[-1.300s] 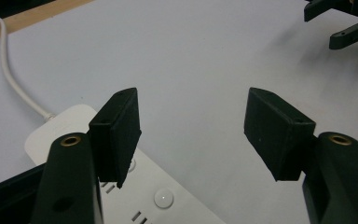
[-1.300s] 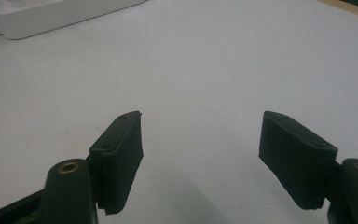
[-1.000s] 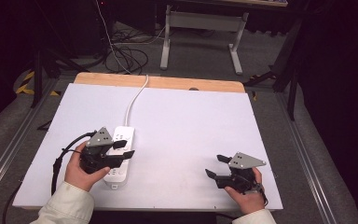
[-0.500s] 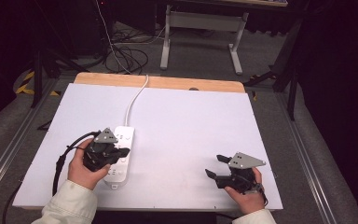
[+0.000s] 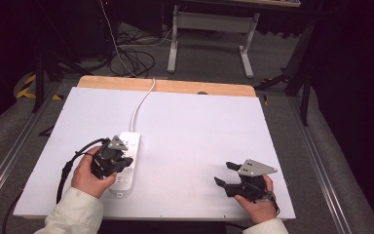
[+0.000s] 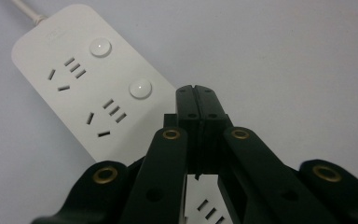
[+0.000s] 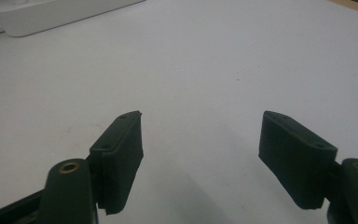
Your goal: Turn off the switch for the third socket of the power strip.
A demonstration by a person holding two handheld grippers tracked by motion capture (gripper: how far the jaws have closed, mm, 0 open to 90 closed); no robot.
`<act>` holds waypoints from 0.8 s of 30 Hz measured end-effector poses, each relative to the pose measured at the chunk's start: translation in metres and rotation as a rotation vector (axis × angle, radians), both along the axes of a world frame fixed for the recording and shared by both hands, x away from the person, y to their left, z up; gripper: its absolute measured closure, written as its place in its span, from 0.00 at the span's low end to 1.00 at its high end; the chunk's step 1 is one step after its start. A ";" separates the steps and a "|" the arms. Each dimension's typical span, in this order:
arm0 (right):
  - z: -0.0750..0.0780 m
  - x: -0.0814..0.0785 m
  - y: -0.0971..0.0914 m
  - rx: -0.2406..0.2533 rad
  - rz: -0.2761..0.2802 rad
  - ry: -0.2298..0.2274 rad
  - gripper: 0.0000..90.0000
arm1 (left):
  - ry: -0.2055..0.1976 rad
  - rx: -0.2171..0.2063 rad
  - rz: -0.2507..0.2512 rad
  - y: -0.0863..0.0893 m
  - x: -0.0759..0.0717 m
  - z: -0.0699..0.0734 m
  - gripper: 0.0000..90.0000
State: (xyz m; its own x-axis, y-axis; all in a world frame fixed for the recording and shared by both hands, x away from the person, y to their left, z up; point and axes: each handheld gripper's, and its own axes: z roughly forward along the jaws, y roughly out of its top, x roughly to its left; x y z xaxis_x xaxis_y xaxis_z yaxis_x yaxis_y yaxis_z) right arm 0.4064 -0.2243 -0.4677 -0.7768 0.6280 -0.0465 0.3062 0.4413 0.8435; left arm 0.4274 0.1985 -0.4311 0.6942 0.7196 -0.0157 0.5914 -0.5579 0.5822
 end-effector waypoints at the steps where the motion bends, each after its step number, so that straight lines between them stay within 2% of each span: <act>1: 0.000 0.000 0.000 0.000 0.000 0.000 0.34 | 0.005 0.003 0.002 -0.001 0.000 -0.001 1.00; 7: 0.000 0.000 0.000 0.000 0.001 0.001 0.34 | 0.018 0.055 0.005 -0.004 0.002 -0.003 1.00; 13: 0.000 0.000 0.000 0.000 0.001 0.003 0.34 | 0.027 0.080 0.006 -0.007 0.003 -0.005 1.00; 21: 0.000 0.000 0.000 0.001 0.002 0.003 0.34 | 0.043 0.086 0.005 -0.008 0.003 -0.007 1.00; 24: 0.000 0.000 0.000 0.002 0.003 0.004 0.34 | 0.035 0.092 0.002 -0.007 0.004 -0.007 1.00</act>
